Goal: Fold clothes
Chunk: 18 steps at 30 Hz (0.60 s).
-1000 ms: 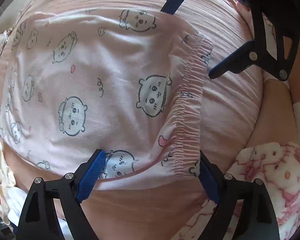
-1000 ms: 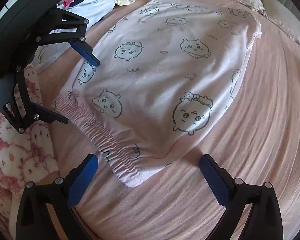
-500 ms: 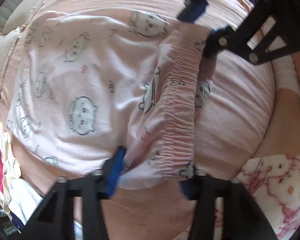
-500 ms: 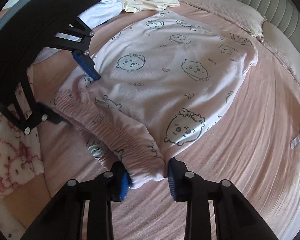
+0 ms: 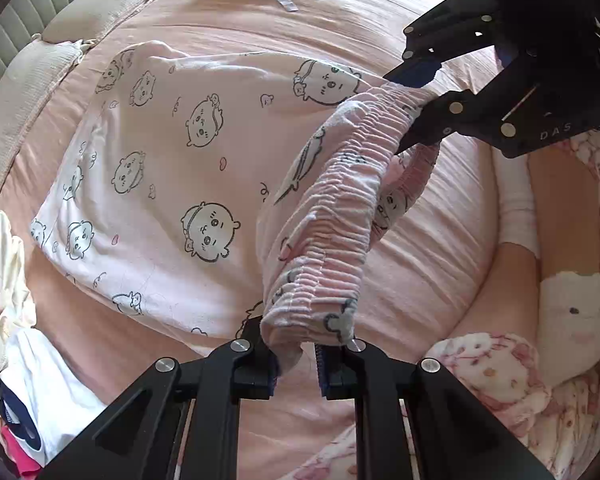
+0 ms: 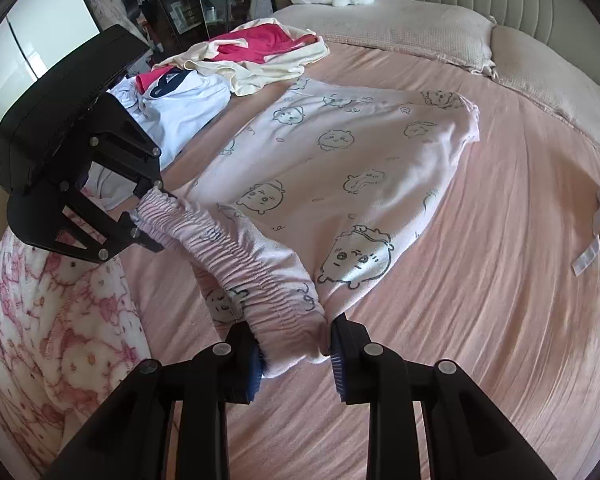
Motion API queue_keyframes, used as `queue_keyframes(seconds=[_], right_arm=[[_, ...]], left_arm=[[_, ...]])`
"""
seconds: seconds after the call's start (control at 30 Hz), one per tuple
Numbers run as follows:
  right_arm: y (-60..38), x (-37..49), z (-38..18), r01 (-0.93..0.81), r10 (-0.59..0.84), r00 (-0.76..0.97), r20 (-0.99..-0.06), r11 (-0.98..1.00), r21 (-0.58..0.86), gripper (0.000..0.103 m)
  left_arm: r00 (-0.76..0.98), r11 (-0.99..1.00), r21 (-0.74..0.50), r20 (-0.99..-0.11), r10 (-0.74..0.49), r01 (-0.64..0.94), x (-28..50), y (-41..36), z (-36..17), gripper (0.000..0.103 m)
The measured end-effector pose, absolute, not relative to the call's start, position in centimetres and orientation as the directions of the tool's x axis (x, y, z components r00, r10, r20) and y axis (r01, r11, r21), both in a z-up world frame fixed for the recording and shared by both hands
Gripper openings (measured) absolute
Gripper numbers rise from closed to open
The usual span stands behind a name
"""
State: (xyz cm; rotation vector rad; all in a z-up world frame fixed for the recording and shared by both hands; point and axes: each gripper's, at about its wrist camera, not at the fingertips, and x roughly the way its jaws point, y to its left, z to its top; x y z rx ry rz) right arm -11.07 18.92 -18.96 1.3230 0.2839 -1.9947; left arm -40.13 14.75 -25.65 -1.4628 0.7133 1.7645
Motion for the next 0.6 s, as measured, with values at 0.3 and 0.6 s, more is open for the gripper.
queue_keyframes(seconds=[0.3, 0.6], right_arm=[[19.2, -10.1, -16.7, 0.702, -0.424, -0.139, -0.895, -0.679, 0.213, 0.026], [16.2, -25.8, -16.2, 0.624, -0.478, -0.132, -0.868, -0.72, 0.302, 0.027]], left_arm=[[-0.007, -0.599, -0.146, -0.969, 0.245, -0.787, -41.9, 17.0, -24.3, 0.012], [-0.048, -0.803, -0.326, -0.914, 0.402, -0.499, -54.5, 12.5, -23.5, 0.012]])
